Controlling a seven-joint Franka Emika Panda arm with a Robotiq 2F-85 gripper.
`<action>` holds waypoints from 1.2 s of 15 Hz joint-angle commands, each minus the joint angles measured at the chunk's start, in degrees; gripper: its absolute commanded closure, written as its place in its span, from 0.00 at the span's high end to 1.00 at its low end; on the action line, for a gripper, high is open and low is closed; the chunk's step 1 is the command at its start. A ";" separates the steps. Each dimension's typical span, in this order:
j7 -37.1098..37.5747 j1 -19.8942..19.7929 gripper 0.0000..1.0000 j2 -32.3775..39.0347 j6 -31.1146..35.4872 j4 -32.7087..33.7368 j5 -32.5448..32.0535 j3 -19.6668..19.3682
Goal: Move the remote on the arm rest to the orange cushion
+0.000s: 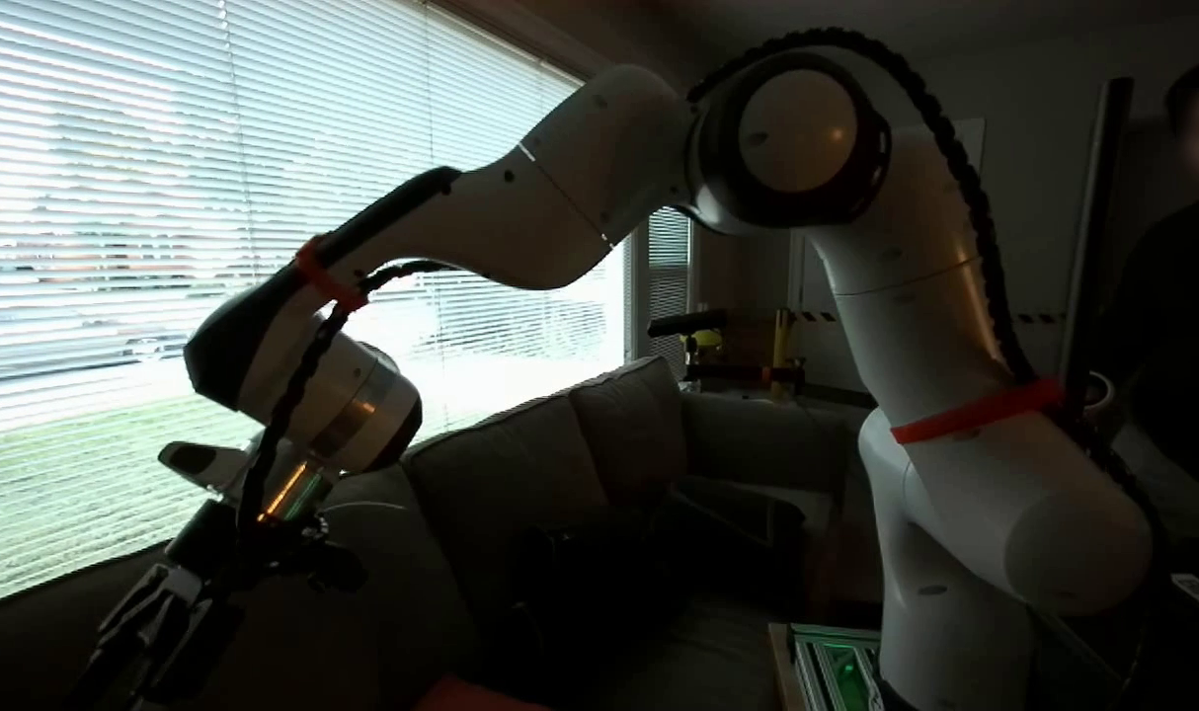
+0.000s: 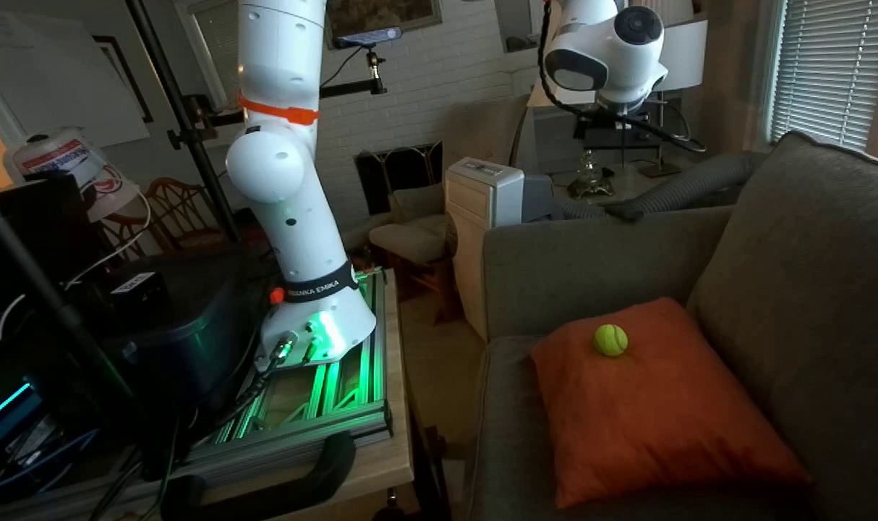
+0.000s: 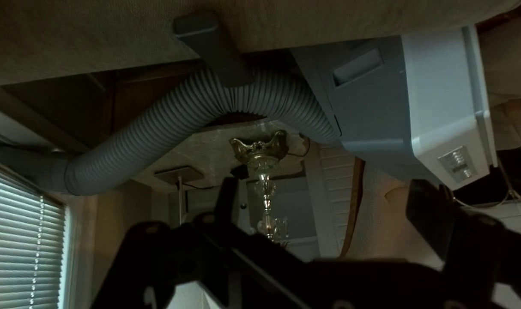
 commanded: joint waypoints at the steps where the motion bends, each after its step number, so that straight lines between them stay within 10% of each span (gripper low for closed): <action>1: -7.80 -2.74 1.00 11.64 0.03 10.49 0.77 3.82; 8: -10.79 -2.19 1.00 30.33 -0.01 32.00 -4.63 6.56; 18: 3.92 2.80 1.00 45.88 5.22 52.41 -24.42 7.62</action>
